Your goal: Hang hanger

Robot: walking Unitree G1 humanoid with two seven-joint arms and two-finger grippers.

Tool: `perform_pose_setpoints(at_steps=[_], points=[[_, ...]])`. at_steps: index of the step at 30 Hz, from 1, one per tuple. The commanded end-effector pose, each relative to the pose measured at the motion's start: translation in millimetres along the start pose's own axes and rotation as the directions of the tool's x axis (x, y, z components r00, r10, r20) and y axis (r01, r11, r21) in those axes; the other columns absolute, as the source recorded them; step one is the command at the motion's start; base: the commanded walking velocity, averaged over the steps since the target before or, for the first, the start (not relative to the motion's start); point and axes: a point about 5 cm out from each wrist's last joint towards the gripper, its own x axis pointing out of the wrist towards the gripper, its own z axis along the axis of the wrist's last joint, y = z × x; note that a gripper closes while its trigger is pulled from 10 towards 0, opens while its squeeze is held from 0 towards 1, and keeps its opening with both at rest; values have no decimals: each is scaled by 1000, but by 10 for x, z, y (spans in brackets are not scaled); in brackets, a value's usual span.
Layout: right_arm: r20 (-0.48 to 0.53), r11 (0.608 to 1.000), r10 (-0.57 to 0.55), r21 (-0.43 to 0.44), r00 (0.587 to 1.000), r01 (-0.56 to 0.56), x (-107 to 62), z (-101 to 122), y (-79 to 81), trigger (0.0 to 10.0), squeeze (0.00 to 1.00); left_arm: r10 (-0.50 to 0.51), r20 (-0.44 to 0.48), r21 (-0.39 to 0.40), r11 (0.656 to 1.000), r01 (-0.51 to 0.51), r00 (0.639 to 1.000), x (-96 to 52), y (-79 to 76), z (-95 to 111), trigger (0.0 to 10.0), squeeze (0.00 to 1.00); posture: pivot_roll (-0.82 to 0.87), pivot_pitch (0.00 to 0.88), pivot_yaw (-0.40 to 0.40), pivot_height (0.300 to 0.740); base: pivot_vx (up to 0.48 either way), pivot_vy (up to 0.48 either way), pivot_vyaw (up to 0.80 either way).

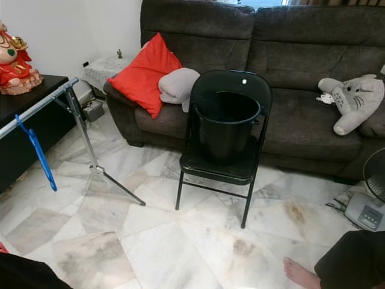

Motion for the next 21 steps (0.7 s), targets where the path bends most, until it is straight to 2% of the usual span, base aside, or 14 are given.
perform_pose_setpoints(at_steps=[1,9,10,11,12,21], points=[[-7,1000,4,20,1000,-4,-15,-52,-42,10000,0,0,-22,-18,1000,0,1000,-9,14,-49,10000,0,64,29,50,740,0,0,0],[-4,1000,3,11,1000,-3,-19,-61,-48,10000,0,-2,-24,-23,1000,2,1000,-9,12,-52,10000,0,65,31,48,740,229,0,0],[-1,1000,13,9,1000,-13,-8,-33,40,10000,0,-3,-25,-23,1000,3,1000,-9,12,-52,10000,0,65,31,48,740,266,0,0],[-1,1000,13,9,1000,-13,-8,-33,40,10000,0,-3,-25,-23,1000,3,1000,-9,12,-52,10000,0,65,31,48,740,266,0,0],[2,1000,21,8,1000,-21,-1,-8,106,10000,0,-3,-25,-25,1000,2,1000,-9,12,-53,10000,0,65,31,48,740,266,0,0],[4,999,32,7,999,-32,3,11,205,10000,0,-4,-26,-25,1000,4,1000,-9,12,-52,10000,0,66,32,49,740,266,0,0]])
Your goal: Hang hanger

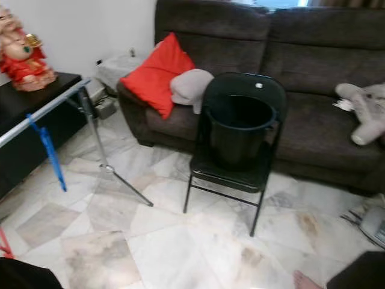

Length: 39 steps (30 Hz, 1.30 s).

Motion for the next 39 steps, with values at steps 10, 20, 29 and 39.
perform_pose_setpoints(at_steps=[10,20,29,39], points=[[-29,999,-46,-12,999,45,-31,-106,-168,10000,0,-16,16,-4,1000,16,1000,19,-57,62,10000,0,66,32,49,740,261,0,0],[-37,998,-68,0,997,68,-43,-134,-240,10000,0,-19,16,-5,1000,19,1000,19,-60,64,10000,0,65,33,49,740,256,0,0],[-38,997,-74,4,997,75,-49,-153,-238,10000,0,-20,16,-7,1000,20,1000,20,-62,64,10000,0,64,33,47,740,253,0,0],[-26,998,-67,-8,997,67,-38,-124,-164,10000,0,-20,16,-7,1000,20,1000,20,-61,65,10000,0,65,33,48,740,254,0,0]])
